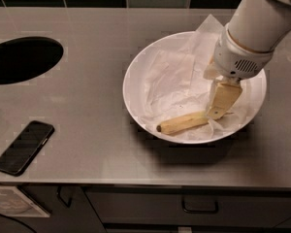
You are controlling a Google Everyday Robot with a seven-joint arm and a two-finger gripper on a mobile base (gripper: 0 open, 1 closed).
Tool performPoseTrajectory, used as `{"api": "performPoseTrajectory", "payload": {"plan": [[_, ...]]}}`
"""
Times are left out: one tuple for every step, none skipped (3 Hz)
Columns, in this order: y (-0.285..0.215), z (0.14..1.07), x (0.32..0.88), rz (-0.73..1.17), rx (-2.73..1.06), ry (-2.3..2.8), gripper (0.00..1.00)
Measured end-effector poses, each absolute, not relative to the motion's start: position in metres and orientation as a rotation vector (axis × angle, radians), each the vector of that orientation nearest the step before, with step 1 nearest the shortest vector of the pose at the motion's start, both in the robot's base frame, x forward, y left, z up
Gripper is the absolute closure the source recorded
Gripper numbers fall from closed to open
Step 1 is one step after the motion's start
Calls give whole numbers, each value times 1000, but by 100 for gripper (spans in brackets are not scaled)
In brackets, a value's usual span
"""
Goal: Pick banana from white bowl
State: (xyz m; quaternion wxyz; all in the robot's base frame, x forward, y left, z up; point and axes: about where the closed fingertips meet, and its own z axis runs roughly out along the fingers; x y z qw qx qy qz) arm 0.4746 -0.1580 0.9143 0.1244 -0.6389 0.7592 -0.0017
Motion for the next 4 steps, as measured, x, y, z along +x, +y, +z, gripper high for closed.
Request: {"api": "performPoseTrajectory", "payload": {"plan": [[-155, 909, 475, 7, -1865, 2210, 35], [-154, 904, 476, 20, -1871, 2213, 35], [-153, 897, 477, 39, -1874, 2219, 35], [-152, 888, 481, 62, -1881, 2225, 35]]}}
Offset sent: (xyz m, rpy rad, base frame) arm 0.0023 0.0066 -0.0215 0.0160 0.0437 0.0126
